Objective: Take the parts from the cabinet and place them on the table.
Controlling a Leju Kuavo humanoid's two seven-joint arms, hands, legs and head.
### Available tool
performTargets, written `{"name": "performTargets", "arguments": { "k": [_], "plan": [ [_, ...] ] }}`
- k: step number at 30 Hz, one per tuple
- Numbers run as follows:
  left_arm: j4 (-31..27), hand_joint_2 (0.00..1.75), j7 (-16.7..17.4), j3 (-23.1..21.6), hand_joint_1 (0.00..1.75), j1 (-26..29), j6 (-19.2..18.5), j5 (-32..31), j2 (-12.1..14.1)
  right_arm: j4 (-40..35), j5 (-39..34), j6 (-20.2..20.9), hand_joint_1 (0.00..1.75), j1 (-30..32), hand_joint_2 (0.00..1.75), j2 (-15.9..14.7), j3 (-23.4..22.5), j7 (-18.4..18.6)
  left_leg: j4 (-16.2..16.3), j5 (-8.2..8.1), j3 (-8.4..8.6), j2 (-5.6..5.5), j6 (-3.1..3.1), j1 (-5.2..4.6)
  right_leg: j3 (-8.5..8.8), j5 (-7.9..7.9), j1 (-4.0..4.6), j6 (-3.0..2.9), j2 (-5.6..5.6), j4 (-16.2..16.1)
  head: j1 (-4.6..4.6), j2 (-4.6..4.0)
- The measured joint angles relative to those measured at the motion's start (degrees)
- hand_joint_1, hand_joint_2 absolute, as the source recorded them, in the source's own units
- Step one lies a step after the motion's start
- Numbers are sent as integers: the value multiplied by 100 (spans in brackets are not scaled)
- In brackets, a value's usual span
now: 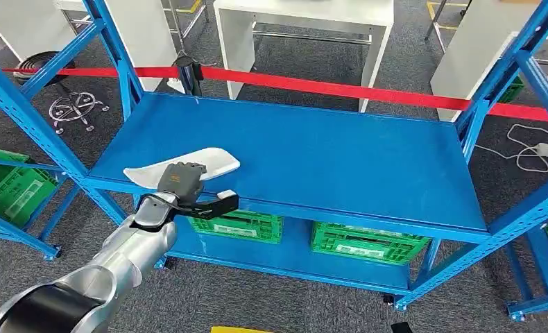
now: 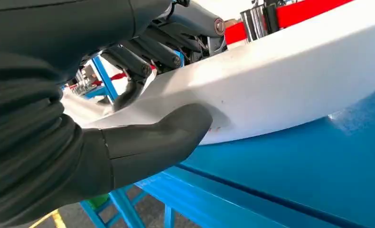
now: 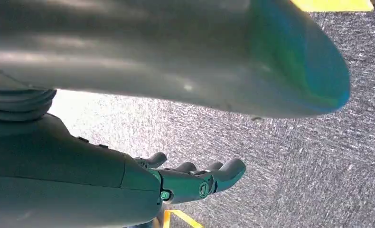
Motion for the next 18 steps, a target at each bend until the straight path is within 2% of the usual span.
{"name": "performTargets", "arguments": {
  "k": [4, 8, 12, 18],
  "plan": [
    [0, 175, -18, 4, 175, 1, 17, -9, 2, 0, 0, 2, 0, 0, 0, 0, 0, 2, 0, 0, 1, 0, 0, 0, 2, 0, 0, 0, 0, 0, 0, 0],
    [0, 175, -304, 59, 175, 13, 219, -31, 13, 0, 24, 22, 0, 0, 0, 11, -83, 5, 0, 0, 2, -1, 0, 0, 5, 0, -1, 0, 0, 0, 0, 0],
    [0, 175, -315, 61, 175, 13, 221, -26, 15, 0, 26, 41, 0, 0, 0, 11, -96, 4, 0, -1, 2, -1, 1, -1, 4, -1, -2, 1, 0, -1, 0, 0],
    [-4, 175, -623, 280, 175, 19, 440, 295, 2, 0, 50, 52, 0, 0, 0, 13, -101, 0, 0, 0, 3, -1, 1, 0, 2, -1, -1, 1, 0, -1, 0, 0]
  ]
}}
